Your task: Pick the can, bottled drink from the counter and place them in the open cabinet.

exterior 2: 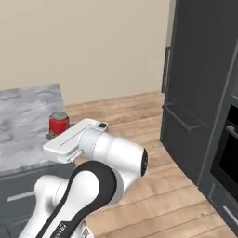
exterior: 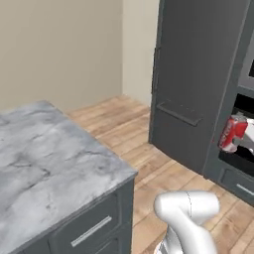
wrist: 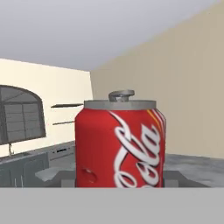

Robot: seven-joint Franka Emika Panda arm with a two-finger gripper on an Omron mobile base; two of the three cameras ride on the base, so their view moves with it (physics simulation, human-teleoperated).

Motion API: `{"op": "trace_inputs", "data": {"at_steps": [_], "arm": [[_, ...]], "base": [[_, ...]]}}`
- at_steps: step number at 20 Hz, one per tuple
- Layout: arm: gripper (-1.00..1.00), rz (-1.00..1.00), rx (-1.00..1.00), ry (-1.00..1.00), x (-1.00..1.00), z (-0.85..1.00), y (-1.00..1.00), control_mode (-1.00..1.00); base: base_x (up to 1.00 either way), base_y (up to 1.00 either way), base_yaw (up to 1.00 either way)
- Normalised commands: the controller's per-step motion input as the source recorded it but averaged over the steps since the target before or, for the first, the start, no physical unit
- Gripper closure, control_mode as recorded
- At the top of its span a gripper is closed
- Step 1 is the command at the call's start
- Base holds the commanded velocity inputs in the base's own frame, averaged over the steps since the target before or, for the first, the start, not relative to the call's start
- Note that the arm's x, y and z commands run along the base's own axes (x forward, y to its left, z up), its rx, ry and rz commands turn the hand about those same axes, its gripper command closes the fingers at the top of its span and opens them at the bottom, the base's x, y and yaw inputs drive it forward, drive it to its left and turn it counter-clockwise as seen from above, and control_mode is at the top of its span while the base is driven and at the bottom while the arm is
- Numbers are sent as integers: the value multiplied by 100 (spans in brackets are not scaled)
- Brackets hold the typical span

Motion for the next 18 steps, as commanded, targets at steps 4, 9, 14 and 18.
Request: {"op": "trace_inputs", "data": {"at_steps": [4, 9, 14, 18], "arm": [[100, 0, 0, 0, 0, 0, 0, 100], [100, 0, 0, 0, 0, 0, 0, 100], [100, 0, 0, 0, 0, 0, 0, 100], [100, 0, 0, 0, 0, 0, 0, 100]], "base": [[-14, -1, -68], [-8, -5, -74], [0, -8, -77], [0, -31, -67]]}}
